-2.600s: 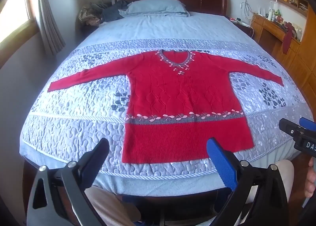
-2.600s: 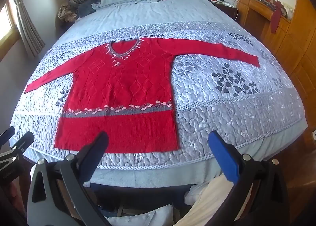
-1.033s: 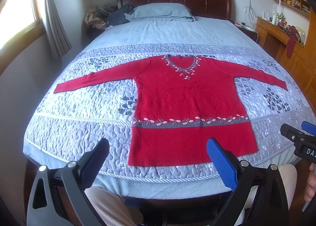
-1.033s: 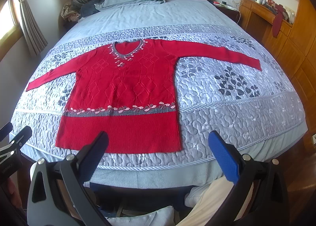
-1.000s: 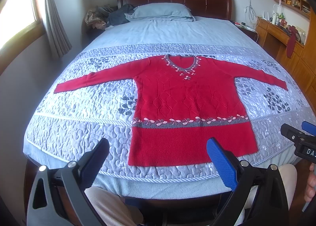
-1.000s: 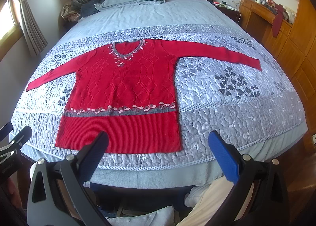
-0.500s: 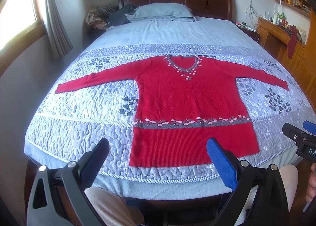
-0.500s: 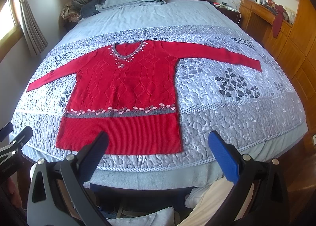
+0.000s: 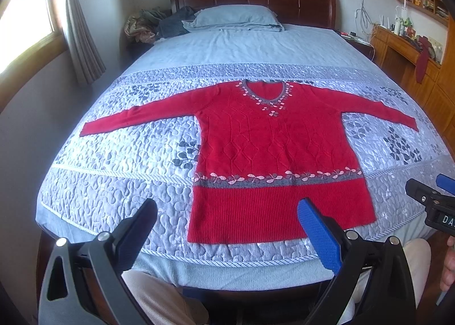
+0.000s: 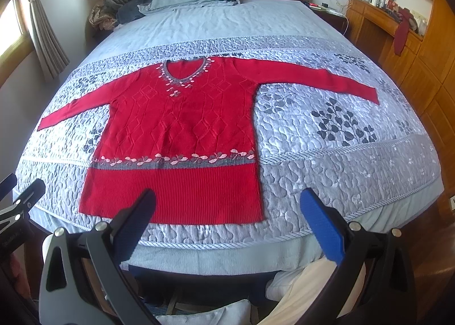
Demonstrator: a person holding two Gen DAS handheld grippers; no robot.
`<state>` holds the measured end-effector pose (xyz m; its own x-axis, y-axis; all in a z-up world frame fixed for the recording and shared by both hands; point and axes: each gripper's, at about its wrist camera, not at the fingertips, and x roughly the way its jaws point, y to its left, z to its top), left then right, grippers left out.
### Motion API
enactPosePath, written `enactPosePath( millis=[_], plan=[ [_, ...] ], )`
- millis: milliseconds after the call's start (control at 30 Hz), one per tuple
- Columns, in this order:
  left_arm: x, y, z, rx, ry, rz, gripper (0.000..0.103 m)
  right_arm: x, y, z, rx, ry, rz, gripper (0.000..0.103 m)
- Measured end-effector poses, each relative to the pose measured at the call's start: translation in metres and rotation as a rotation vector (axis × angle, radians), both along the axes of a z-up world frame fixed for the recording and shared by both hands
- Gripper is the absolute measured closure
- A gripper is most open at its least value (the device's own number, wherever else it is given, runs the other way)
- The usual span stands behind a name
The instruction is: Fold small clothes
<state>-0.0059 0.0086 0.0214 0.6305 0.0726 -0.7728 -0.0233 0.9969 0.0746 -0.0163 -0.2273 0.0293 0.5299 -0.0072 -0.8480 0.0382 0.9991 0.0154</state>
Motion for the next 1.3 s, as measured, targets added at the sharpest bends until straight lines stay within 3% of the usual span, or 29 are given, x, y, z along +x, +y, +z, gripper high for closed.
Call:
enactPosePath(
  millis=[400, 633, 767, 1000, 1133, 1300],
  plan=[
    [0.01, -0.005, -0.006, 0.008, 0.017, 0.003, 0.004, 0.009, -0.001, -0.01, 0.005, 0.017, 0.005, 0.003],
    [0.05, -0.016, -0.021, 0.023, 0.049, 0.014, 0.004, 0.047, -0.033, -0.024, 0.029, 0.051, 0.008, 0.003],
    [0.088, -0.033, -0.026, 0.021, 0.055, 0.021, 0.004, 0.088, -0.092, -0.026, 0.041, 0.058, -0.053, 0.003],
    [0.178, -0.082, -0.039, -0.016, 0.048, 0.029, 0.004, 0.195, -0.27, -0.043, -0.008, 0.125, -0.277, 0.003],
    [0.222, -0.112, -0.052, -0.031, 0.055, 0.028, 0.004, 0.249, -0.376, -0.072, -0.043, 0.203, -0.4, 0.003],
    [0.256, -0.144, -0.073, -0.03, 0.072, 0.005, 0.004, 0.288, -0.467, -0.119, 0.033, 0.278, -0.5, 0.004]
  ],
)
